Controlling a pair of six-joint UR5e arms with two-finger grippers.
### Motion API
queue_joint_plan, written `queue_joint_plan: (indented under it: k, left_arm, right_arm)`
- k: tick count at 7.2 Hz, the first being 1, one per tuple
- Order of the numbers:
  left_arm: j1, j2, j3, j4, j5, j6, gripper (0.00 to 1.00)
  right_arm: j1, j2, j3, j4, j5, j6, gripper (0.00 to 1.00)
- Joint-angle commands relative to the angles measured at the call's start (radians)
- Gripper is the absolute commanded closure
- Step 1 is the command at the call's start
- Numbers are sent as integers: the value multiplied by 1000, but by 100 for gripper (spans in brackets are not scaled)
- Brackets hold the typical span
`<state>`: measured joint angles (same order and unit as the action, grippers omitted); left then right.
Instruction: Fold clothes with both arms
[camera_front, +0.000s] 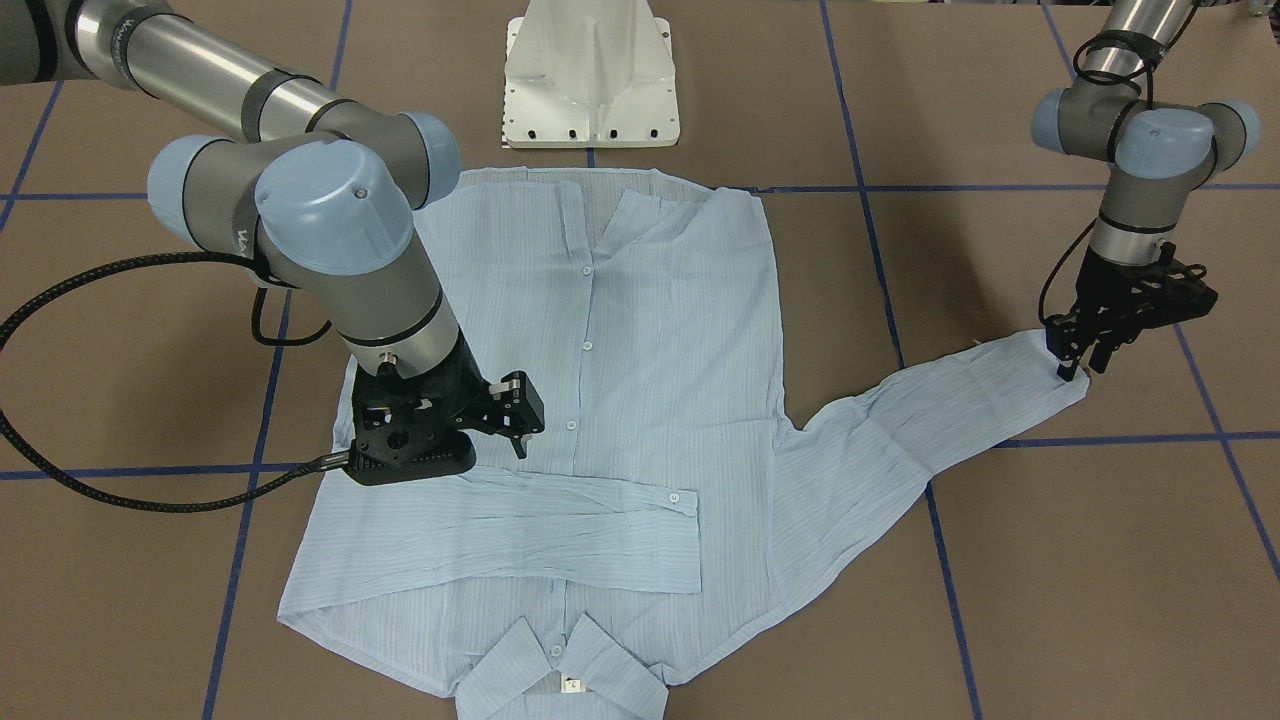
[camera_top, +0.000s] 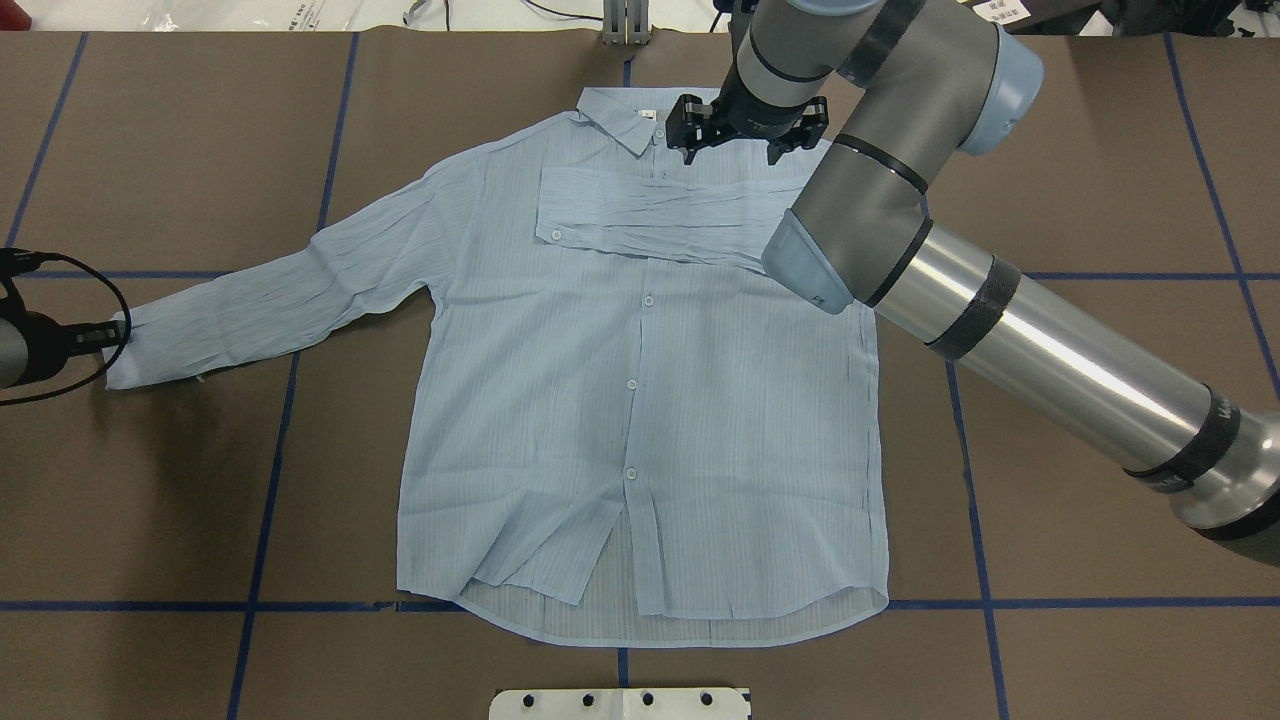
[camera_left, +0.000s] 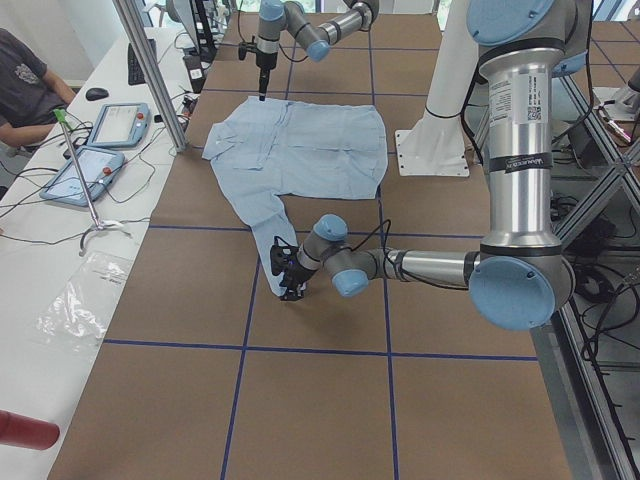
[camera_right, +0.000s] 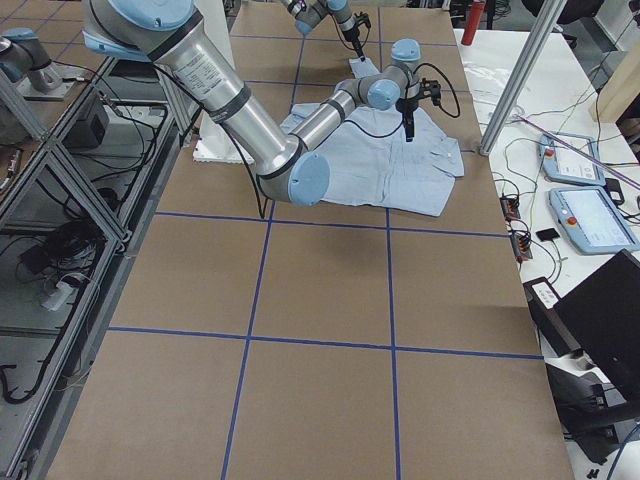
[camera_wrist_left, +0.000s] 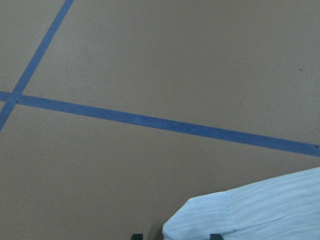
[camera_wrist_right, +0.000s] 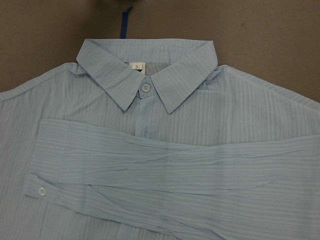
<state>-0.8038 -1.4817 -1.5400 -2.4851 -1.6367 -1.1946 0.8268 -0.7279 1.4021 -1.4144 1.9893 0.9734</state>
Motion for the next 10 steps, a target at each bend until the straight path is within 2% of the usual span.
queue_joint_plan:
  k: [1,2,3,4,10]
  left_arm:
    - [0,1,-2,0,1,0,56]
    - [0,1,-3,0,2,0,61]
    - [0,1,-5,0,3,-2,62]
    - [0,3,-3,0,12,-2,69]
    - [3,-2,0,2,14,0,67]
  right_arm:
    - [0,-1,0,0,-1,1,0]
    - [0,-1,0,0,-1,-1,0]
    - [0,-1,0,0,-1,1,0]
    - [0,-1,0,0,-1,-1,0]
    - [0,-4,0,0,0,-1,0]
